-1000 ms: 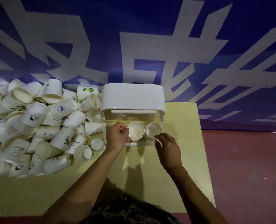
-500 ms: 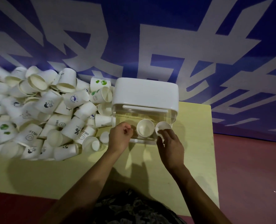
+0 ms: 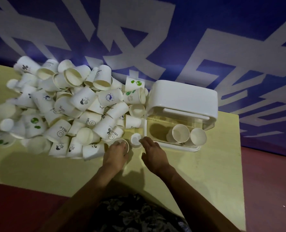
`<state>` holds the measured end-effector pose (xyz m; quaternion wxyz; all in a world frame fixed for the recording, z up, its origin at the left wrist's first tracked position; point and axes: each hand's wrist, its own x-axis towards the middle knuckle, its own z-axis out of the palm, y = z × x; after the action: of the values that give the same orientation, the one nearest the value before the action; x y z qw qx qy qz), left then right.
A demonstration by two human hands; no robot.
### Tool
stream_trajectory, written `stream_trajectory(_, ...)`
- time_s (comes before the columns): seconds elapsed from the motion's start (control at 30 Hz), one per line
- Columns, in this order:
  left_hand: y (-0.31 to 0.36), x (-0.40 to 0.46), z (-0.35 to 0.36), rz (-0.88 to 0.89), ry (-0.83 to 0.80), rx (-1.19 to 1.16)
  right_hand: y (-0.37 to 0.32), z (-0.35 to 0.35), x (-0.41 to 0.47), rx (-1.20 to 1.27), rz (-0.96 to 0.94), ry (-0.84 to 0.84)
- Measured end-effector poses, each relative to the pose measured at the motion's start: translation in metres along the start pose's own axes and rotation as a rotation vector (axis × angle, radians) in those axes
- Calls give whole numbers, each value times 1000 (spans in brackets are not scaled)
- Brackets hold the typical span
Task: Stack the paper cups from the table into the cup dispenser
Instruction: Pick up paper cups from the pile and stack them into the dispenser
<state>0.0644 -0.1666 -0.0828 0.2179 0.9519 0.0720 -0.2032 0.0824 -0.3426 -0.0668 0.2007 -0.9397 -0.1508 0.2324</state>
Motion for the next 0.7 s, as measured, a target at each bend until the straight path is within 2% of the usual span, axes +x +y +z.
stream_trajectory(0.27, -18, 9, -4, 124, -1, -54, -34, 18, 35, -92, 86, -41)
stream_trajectory(0.5, -32, 8, -15, 153, -7, -118, -46, 34, 25, -26, 241, 164)
stream_trajectory(0.57, -32, 7, -18, 165, -3, -135, -50, 34, 15, 97, 299, 310)
stream_trajectory(0.63, -28, 5, -23, 175, -10, -174, -52, 35, 4, 404, 359, 484)
stream_trajectory(0.7, -22, 3, -29, 175, -18, -227, -54, 31, -5, 688, 430, 553)
